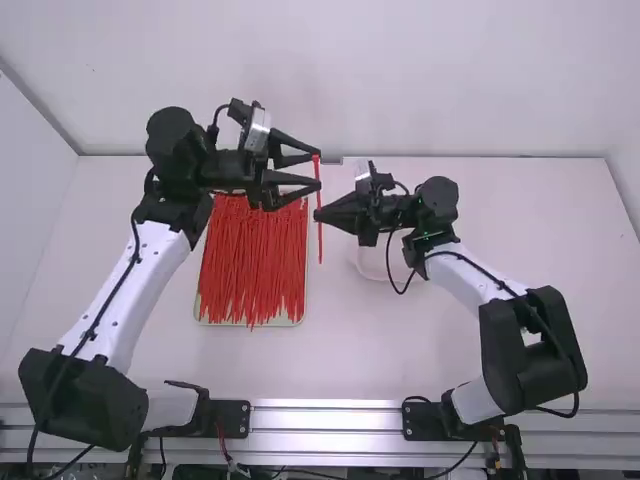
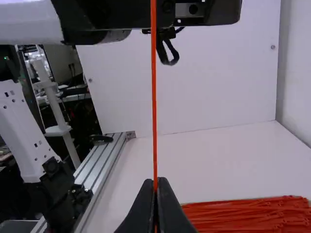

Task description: Fasten the cable tie

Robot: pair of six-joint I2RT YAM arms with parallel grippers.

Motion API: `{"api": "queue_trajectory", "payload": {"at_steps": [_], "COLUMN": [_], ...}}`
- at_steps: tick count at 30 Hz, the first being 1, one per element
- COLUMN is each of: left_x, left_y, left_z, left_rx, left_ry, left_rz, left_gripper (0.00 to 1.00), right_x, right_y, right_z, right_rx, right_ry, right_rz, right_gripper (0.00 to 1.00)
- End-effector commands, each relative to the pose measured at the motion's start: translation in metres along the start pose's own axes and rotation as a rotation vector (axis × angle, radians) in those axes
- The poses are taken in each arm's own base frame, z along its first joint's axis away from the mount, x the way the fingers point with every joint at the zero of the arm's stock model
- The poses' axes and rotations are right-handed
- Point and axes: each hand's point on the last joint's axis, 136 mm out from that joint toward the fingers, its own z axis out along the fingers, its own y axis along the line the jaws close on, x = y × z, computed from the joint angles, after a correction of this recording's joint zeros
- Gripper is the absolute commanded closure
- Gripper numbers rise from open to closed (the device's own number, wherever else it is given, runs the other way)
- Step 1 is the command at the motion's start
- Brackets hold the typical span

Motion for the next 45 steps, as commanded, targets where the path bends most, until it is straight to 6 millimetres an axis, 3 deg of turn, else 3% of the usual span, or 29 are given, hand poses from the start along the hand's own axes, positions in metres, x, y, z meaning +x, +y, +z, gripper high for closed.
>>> {"api": "queue_trajectory", "payload": {"at_steps": [1,5,18,37,40,42,45], "left_x": [-0.005,-0.002,-0.002,0.001,0.001,0.001,0.001], "left_y": [-0.005,-0.005,0.000,0.009,0.010,0.009,0.008], "left_z": [0.000,0.000,0.000,0.000,-0.001,0.001,0.002], "left_rx": [0.026,0.025,-0.004,-0.053,-0.056,-0.051,-0.047], "left_ry": [0.004,0.007,0.007,0.010,0.010,0.010,0.010], "left_rz": [0.156,0.145,0.139,0.112,0.112,0.113,0.112], "left_gripper": [0.34,0.37,0.69,0.81,0.86,0.99,0.99], "right_x": [-0.007,-0.007,-0.007,-0.008,-0.008,-0.008,-0.008], "right_y": [-0.001,-0.001,-0.001,-0.002,-0.002,-0.003,-0.004], "right_z": [-0.001,-0.001,0.000,0.000,0.000,0.000,0.000], "right_rx": [-0.016,-0.016,-0.015,-0.008,-0.007,0.000,0.002], "right_ry": [0.005,0.005,0.003,-0.001,-0.001,-0.004,-0.005], "right_rz": [-0.024,-0.023,-0.025,-0.025,-0.025,-0.024,-0.024], "right_gripper": [1.00,1.00,1.00,1.00,1.00,1.00,1.00]}}
